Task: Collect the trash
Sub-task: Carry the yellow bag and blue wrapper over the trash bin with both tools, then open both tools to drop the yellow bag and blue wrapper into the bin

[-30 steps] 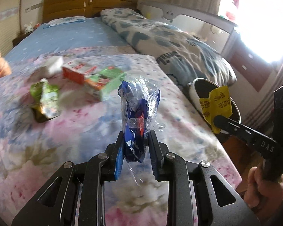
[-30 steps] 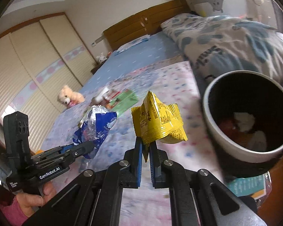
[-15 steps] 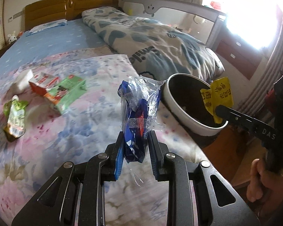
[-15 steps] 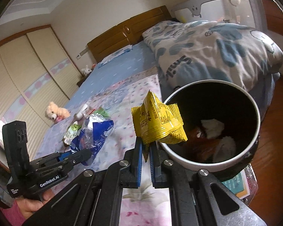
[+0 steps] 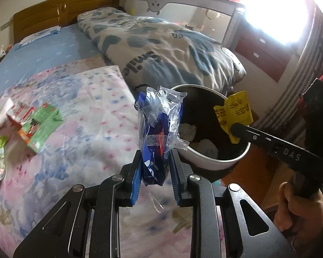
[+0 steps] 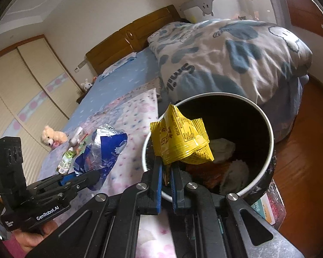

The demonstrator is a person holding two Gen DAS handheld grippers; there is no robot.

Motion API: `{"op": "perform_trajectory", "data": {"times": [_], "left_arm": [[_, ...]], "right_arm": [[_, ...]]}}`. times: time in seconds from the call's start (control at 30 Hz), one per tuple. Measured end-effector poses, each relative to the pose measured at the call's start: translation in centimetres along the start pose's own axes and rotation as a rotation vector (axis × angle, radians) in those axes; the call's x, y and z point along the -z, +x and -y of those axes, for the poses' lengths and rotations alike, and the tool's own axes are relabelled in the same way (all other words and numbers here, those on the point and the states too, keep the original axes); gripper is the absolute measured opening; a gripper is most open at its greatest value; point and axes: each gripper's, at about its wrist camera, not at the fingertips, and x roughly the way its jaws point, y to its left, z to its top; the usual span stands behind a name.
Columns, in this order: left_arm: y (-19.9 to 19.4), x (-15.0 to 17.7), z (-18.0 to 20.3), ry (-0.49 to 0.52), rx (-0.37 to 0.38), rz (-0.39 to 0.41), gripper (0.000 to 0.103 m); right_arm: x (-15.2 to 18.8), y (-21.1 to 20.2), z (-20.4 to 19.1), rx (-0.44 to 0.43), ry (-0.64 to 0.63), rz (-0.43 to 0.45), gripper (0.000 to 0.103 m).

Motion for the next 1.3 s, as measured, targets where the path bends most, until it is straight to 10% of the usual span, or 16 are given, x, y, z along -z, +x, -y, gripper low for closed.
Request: {"op": "perform_trajectory", "data": {"times": [1.3], "left_arm": [[6.1,-3.7,4.8,0.055,0.027,-0.075,0.023]], "right_arm": [[-2.4,1.9,5.2,0.024,0.094,-0.057,0.007]]}}
